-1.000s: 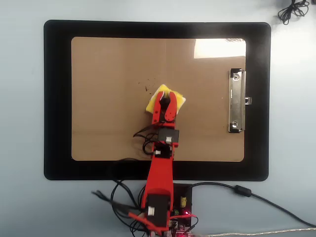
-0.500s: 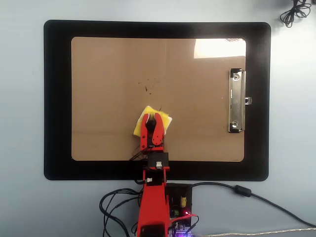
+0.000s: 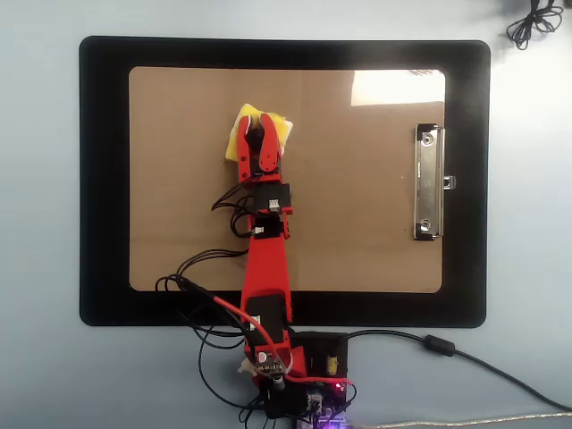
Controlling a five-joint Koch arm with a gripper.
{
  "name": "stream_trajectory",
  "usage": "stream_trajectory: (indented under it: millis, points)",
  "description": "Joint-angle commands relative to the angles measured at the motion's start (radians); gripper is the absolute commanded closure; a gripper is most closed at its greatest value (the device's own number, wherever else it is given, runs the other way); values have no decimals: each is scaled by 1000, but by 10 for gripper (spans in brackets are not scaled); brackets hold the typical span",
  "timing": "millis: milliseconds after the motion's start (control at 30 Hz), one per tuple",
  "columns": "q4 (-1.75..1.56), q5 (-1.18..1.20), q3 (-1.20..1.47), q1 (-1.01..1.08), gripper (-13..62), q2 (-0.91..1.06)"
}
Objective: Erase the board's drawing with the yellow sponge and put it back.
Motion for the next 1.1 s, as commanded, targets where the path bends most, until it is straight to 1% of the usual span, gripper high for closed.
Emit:
stream_trajectory:
  millis: [0,133,233,300,367,400,467,567,633,700,800,967,1067]
  points:
    - [-11,-18,91,15,576,41]
    - [-14,-15,437,77,576,313]
    - [-14,-17,716,81,576,563]
    - [-5,-14,842,81,576,704]
    - [0,-17,877,78,576,769]
    - [2,-17,856,77,576,764]
    - [6,-17,752,78,576,653]
    - [-5,-18,528,81,576,413]
    - [-6,-18,417,87,576,290]
    - [-6,-18,362,87,576,245]
    - [-21,-18,505,89,576,341]
    - [-44,-20,899,89,576,707]
    - [-37,-17,1003,94,576,844]
